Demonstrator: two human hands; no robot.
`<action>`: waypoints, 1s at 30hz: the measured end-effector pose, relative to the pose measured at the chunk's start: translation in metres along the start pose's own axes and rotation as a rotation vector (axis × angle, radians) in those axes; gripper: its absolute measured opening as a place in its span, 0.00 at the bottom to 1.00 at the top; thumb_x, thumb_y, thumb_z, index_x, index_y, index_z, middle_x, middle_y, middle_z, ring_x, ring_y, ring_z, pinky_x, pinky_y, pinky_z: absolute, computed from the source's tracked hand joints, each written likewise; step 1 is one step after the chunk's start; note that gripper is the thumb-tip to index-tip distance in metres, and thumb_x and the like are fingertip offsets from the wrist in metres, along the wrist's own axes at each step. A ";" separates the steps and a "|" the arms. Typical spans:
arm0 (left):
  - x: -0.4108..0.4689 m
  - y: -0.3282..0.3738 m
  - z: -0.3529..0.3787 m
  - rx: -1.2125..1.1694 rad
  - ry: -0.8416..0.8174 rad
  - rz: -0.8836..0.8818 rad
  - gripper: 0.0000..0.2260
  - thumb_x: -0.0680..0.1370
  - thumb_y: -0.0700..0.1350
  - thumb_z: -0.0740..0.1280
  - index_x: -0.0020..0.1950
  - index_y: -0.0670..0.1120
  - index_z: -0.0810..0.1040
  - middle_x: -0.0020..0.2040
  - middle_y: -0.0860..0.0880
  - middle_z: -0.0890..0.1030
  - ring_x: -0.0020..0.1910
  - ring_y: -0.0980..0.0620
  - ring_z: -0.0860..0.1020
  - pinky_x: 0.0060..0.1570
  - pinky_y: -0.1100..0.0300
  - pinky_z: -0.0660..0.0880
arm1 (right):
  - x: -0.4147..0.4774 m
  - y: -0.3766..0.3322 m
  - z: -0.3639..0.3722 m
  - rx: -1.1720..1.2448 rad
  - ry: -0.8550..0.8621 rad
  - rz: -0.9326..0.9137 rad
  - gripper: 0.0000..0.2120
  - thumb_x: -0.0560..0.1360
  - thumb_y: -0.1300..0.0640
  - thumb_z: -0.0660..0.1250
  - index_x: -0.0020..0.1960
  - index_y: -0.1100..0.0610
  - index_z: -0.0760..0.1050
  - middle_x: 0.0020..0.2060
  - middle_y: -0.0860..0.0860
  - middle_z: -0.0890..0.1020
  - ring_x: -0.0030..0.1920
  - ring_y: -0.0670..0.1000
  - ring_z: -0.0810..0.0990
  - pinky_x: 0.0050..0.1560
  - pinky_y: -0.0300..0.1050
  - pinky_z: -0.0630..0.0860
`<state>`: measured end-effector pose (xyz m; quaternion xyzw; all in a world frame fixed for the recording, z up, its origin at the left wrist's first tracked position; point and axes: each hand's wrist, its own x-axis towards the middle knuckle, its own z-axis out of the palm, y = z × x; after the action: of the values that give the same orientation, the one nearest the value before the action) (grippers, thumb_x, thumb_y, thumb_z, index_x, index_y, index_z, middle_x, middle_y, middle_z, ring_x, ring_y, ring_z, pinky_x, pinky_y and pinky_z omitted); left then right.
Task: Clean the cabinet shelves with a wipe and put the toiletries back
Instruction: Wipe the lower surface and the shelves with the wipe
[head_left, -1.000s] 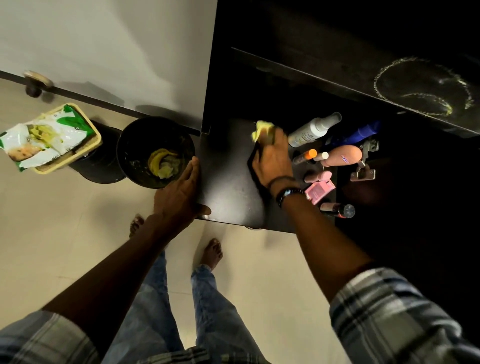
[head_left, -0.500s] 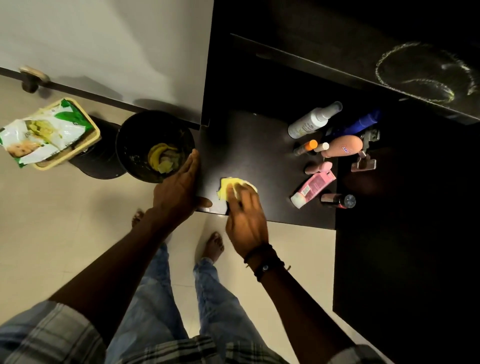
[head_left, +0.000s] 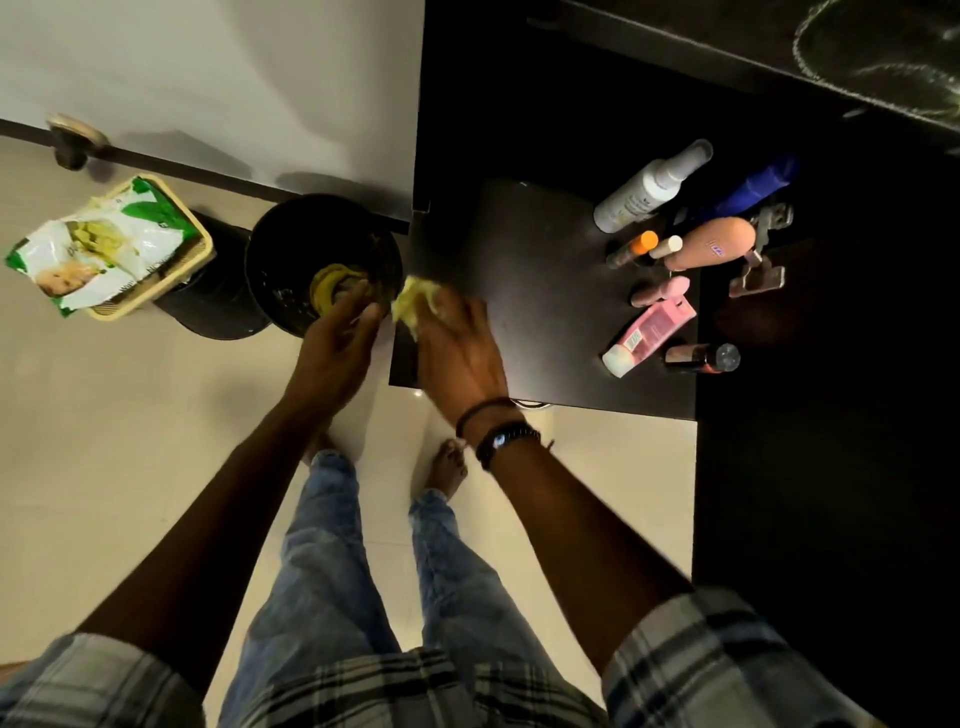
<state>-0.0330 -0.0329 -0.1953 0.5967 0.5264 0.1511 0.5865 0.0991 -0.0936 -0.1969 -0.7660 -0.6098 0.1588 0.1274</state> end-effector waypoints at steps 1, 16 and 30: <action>-0.002 -0.004 -0.002 0.002 0.021 0.014 0.16 0.82 0.48 0.56 0.70 0.47 0.69 0.64 0.44 0.75 0.62 0.50 0.75 0.59 0.53 0.73 | -0.023 -0.002 0.005 0.016 -0.010 -0.030 0.22 0.69 0.66 0.69 0.63 0.59 0.75 0.60 0.57 0.78 0.58 0.60 0.76 0.57 0.50 0.76; -0.003 -0.004 0.001 0.103 0.138 0.078 0.12 0.83 0.47 0.54 0.59 0.45 0.75 0.48 0.51 0.78 0.43 0.63 0.75 0.46 0.67 0.73 | 0.013 -0.014 0.014 0.115 0.119 0.038 0.16 0.74 0.68 0.57 0.57 0.58 0.78 0.55 0.58 0.79 0.52 0.55 0.74 0.51 0.48 0.73; 0.041 0.022 0.080 0.137 0.321 0.061 0.25 0.82 0.54 0.49 0.76 0.43 0.56 0.75 0.43 0.62 0.74 0.47 0.61 0.72 0.53 0.58 | -0.064 0.061 -0.024 -0.140 -0.012 -0.008 0.26 0.64 0.68 0.65 0.62 0.63 0.74 0.58 0.60 0.78 0.54 0.61 0.78 0.54 0.49 0.78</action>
<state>0.0572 -0.0381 -0.2160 0.6191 0.6040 0.2259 0.4481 0.1498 -0.1696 -0.1924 -0.7696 -0.6232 0.1198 0.0707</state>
